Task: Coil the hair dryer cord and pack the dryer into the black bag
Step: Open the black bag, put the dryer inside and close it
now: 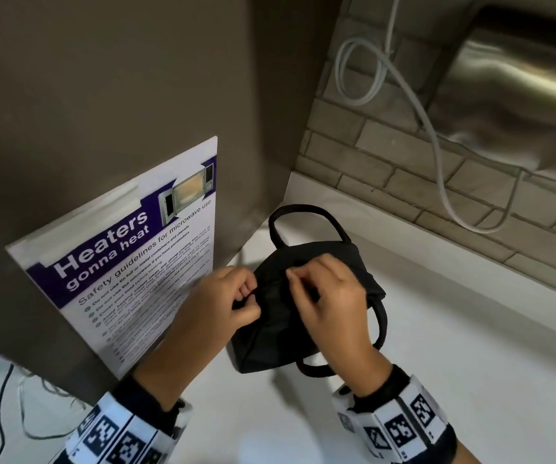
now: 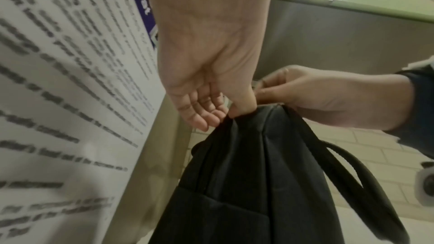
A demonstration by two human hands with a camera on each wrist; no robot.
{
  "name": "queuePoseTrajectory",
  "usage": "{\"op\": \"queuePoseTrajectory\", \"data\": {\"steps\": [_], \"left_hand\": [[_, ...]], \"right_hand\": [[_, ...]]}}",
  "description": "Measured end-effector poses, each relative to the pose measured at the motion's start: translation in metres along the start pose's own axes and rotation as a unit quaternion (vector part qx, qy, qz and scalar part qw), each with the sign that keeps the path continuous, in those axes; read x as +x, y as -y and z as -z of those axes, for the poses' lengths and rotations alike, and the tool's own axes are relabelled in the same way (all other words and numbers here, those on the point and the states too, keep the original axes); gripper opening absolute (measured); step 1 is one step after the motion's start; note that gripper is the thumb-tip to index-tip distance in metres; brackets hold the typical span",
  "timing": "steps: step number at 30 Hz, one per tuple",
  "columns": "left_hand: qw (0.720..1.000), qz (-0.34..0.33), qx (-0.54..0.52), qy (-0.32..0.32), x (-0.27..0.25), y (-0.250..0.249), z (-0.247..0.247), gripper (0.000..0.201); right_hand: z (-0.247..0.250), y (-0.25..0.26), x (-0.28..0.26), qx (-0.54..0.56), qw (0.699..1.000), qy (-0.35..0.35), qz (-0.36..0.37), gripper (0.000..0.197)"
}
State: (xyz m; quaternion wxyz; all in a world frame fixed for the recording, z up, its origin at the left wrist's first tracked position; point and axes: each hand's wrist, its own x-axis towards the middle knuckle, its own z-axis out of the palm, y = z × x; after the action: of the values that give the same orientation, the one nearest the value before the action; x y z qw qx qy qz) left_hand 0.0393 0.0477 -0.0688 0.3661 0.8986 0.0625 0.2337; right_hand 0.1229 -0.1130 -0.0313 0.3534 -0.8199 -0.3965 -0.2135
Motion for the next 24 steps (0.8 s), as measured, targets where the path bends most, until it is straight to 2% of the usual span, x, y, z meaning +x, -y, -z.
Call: {"op": "queuePoseTrajectory", "data": {"steps": [3,6,10,13,16,18,21,24], "left_hand": [[1.000,-0.005,-0.004,-0.003,0.001,0.000,0.003,0.017],[0.999,-0.032,0.009,-0.008,0.005,-0.014,0.000,0.023],[0.990,-0.090,0.099,-0.034,0.015,-0.027,-0.010,0.012],[0.979,-0.116,0.155,-0.058,0.020,-0.028,-0.014,0.006],[0.975,-0.118,0.178,-0.057,0.022,-0.025,-0.014,0.004],[0.976,-0.111,0.180,-0.046,0.023,-0.024,-0.014,0.004],[0.975,-0.110,0.188,-0.045,0.020,-0.022,-0.014,0.005],[0.978,-0.104,0.171,-0.053,0.016,-0.022,-0.012,0.002]], "right_hand": [[0.013,-0.010,0.007,0.002,0.999,-0.026,-0.039,0.013],[0.011,-0.006,0.006,-0.007,1.000,-0.016,-0.013,0.013],[0.008,0.000,0.001,-0.023,0.999,-0.001,0.025,0.010],[0.015,-0.007,0.004,-0.014,1.000,-0.005,0.005,0.012],[0.026,-0.030,0.011,0.020,0.997,-0.020,-0.077,0.012],[0.029,-0.052,0.014,0.060,0.984,-0.034,-0.162,0.010],[0.021,-0.094,0.009,0.114,0.946,-0.052,-0.299,0.009],[0.008,-0.136,-0.004,0.185,0.879,-0.056,-0.436,0.007]]}}
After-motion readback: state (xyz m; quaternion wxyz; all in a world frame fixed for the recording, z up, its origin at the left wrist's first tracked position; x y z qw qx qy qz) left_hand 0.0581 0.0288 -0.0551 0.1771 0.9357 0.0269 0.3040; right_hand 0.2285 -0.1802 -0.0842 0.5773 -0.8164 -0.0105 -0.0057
